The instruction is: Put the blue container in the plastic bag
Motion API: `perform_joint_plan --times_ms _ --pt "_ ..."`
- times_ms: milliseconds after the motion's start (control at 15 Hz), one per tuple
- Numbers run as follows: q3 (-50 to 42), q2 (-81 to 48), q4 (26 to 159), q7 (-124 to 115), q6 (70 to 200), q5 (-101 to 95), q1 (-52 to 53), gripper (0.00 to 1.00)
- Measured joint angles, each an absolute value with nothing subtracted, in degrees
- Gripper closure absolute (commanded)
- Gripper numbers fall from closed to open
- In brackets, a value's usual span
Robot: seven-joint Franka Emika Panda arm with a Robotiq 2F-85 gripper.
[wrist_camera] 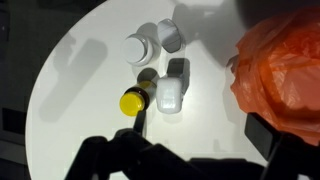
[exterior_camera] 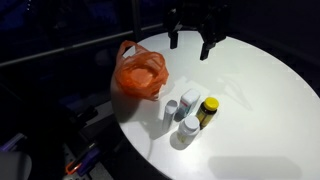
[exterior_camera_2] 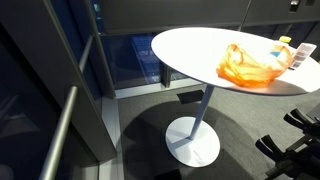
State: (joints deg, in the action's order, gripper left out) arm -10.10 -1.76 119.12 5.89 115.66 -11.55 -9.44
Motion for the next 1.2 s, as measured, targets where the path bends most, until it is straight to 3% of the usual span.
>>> perform_joint_plan --times_ms 1200 --pt "-11.1 -14.8 119.3 5.4 128.3 -10.2 -11.2 0.00"
